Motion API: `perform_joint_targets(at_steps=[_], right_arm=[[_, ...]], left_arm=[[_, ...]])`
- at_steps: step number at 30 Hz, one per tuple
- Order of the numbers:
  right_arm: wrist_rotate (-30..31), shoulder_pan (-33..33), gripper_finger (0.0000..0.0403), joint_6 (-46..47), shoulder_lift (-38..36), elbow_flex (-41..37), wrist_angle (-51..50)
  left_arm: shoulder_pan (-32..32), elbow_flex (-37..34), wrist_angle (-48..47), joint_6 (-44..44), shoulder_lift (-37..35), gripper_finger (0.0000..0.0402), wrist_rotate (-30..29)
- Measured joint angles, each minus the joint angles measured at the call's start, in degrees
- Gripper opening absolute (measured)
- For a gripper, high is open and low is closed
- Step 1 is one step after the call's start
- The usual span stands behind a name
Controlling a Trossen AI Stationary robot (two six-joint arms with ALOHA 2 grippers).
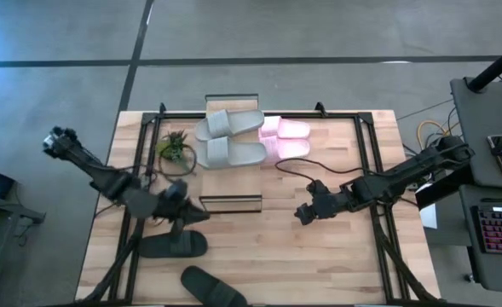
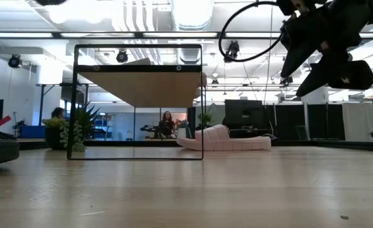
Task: Pick and place slides into the shelf
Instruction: Move the top black slide to the middle of the table
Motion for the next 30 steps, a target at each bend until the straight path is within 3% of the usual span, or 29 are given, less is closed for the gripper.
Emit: perform_joint_targets(at_steps=[3,6,11,17,21,25,30], right_arm=[[-0.05,0.04,0.0181,-1.37,0.0,0.0,-0.01],[-0.06,0.04,0.018,-2.12,0.0,0.0,-0.01],[-0.49,0.05,0.0183,-3.31,0.0,0.0,-0.01],[-1.41,0.04,0.0183,-5.53,0.0,-0.02,-0.03],[-1.52,0.04,0.0185,-6.29,0.0,-0.1,-0.42],[-1.51,0.02,0.0185,-6.29,0.03,-0.2,-0.94],[-1.52,0.02,0.0185,-6.74,0.07,-0.33,-2.32]], left_arm=[[-6.74,0.57,-4.21,-7.21,1.86,0.0,-7.18],[-11.22,0.96,-12.64,-19.07,4.31,0.0,-9.68],[-14.86,0.85,-28.1,-45.25,10.22,0.0,-5.05],[-18.59,0.85,-36.51,-63.84,15.27,0.0026,-2.54],[-20.44,0.63,-36.68,-72.24,16.72,0.0081,2.77],[-20.82,0.61,-36.7,-73.85,17.12,0.014,8.04],[-20.75,0.21,-36.38,-74.7,16.51,0.0184,9.33]])
